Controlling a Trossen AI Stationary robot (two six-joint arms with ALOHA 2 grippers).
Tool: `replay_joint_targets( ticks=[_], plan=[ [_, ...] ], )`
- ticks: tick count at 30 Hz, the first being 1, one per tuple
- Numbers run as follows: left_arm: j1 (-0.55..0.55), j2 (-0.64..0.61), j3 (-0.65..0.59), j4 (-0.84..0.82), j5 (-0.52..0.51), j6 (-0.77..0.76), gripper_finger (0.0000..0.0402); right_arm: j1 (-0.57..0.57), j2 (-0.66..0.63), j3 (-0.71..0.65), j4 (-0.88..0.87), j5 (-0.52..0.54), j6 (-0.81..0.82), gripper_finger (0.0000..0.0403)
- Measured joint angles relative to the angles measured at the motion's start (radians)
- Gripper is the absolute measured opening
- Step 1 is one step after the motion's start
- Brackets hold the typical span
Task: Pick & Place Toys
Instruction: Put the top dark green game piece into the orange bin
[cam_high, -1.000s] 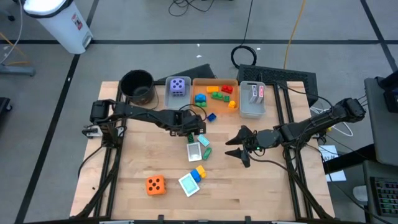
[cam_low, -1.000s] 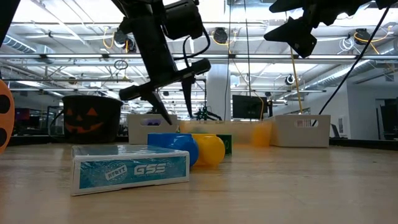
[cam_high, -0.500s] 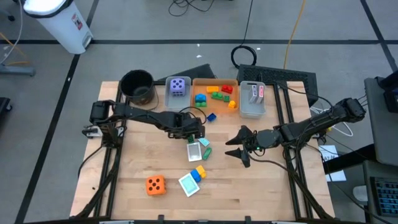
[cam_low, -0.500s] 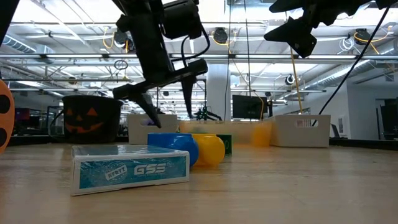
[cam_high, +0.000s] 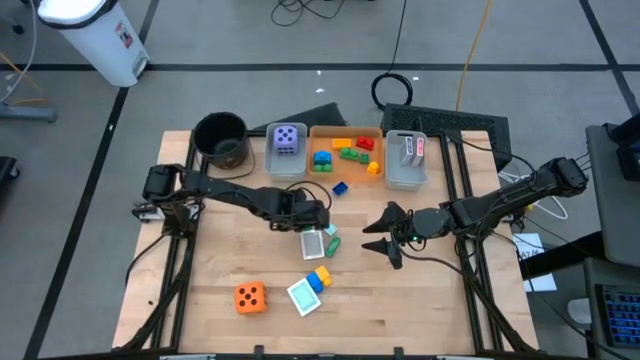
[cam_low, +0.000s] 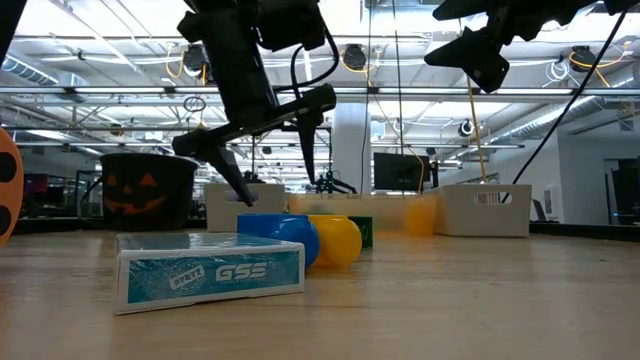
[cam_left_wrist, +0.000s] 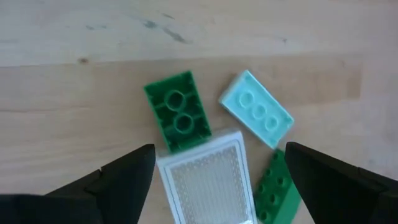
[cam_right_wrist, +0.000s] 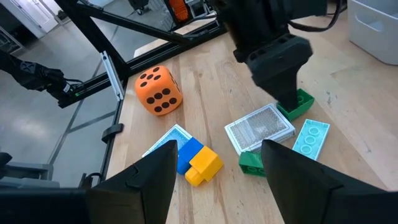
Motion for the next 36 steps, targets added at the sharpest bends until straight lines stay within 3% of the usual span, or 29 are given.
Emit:
replay_joint_targets(
  ticks=[5,14,36],
  plan=[
    [0.007,0.024,0.000,-0.027,-0.033,-0.047,0.0365,0.000,0.000,0.000,0.000,0.000,0.000,0.0224],
    [0.042,0.099,0.000,-0.028,0.050,-0.069,0.0365,0.000,0.000,0.000,0.000,0.000,0.005,0.0224],
    [0.082,0.099,0.000,-0.060,0.084,-0.078,0.0365,0.000,0.000,0.000,-0.001,0.000,-0.004,0.0224]
  ],
)
